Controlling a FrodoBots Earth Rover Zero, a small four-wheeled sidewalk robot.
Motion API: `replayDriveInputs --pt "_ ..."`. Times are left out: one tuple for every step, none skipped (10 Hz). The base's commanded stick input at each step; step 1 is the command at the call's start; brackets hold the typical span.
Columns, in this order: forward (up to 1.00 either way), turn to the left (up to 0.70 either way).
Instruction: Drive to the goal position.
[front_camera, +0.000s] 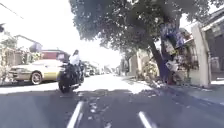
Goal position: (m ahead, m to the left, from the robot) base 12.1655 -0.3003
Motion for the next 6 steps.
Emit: replayDriveInputs --pt "0.7 0.0" --pt "0.81 0.0" --pt "0.85 -0.2" --pt "0.85 -0.34" --pt "0.85 -0.34" --pt "0.85 -0.34"
